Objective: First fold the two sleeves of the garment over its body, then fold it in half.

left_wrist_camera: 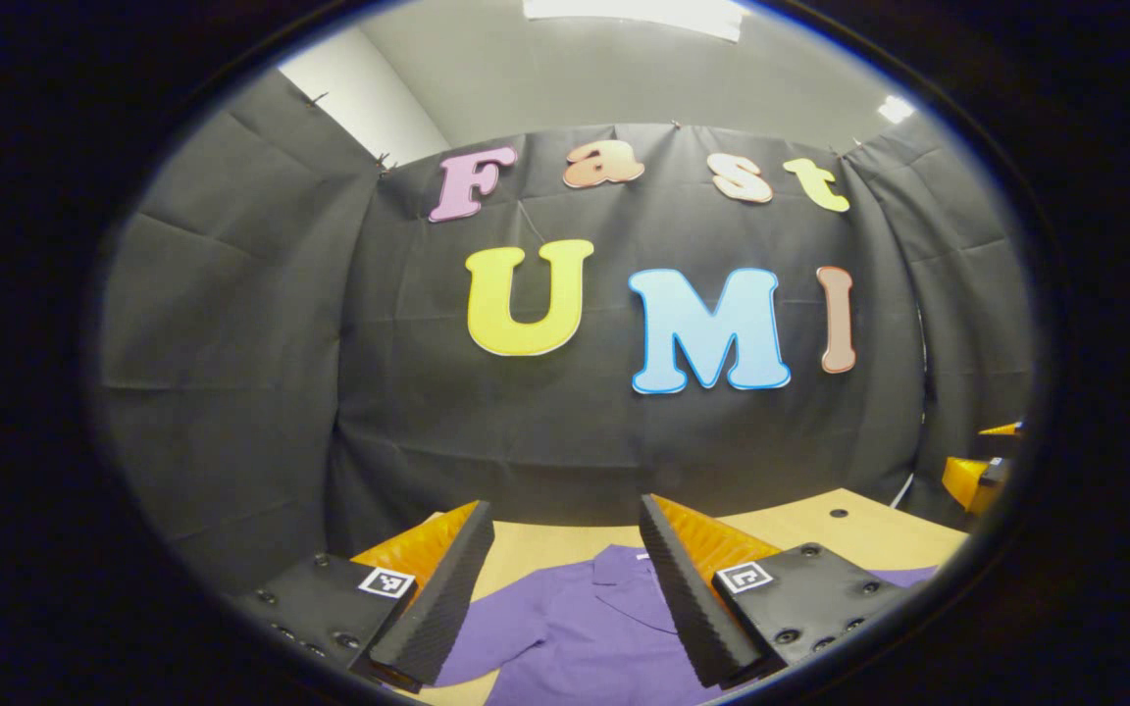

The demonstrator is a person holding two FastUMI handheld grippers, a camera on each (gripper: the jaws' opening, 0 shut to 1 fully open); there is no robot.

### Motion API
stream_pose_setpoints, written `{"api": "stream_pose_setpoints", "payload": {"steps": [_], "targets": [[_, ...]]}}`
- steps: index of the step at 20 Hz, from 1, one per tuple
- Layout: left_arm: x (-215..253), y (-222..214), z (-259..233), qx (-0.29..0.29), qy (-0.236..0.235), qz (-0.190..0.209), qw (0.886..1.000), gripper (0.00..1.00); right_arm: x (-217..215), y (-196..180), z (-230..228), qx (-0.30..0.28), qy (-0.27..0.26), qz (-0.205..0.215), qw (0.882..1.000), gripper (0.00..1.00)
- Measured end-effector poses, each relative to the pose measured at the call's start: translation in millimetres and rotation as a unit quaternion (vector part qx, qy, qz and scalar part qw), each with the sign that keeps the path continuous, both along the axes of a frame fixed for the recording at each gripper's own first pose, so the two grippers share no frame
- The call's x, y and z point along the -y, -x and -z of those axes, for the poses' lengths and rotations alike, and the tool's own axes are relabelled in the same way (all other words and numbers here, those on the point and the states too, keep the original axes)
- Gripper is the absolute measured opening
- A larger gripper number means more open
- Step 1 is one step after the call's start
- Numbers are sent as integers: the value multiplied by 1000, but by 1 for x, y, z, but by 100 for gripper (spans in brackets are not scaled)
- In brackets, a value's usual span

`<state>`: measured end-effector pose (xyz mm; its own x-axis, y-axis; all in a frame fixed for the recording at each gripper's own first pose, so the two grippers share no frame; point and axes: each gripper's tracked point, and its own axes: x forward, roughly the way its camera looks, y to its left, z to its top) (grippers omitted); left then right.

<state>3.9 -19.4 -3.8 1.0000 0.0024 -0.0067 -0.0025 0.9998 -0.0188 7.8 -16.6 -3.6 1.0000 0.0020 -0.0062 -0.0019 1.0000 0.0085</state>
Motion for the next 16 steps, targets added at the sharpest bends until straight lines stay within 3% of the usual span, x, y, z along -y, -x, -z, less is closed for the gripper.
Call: {"api": "stream_pose_setpoints", "payload": {"steps": [8,16], "targets": [[7,-2,1,-2,1,-15,1000,96,31,-9,30,-37,4,16,999,90],[33,-14,8,-13,8,-10,1000,96,84,-6,94,-126,-19,62,990,90]]}}
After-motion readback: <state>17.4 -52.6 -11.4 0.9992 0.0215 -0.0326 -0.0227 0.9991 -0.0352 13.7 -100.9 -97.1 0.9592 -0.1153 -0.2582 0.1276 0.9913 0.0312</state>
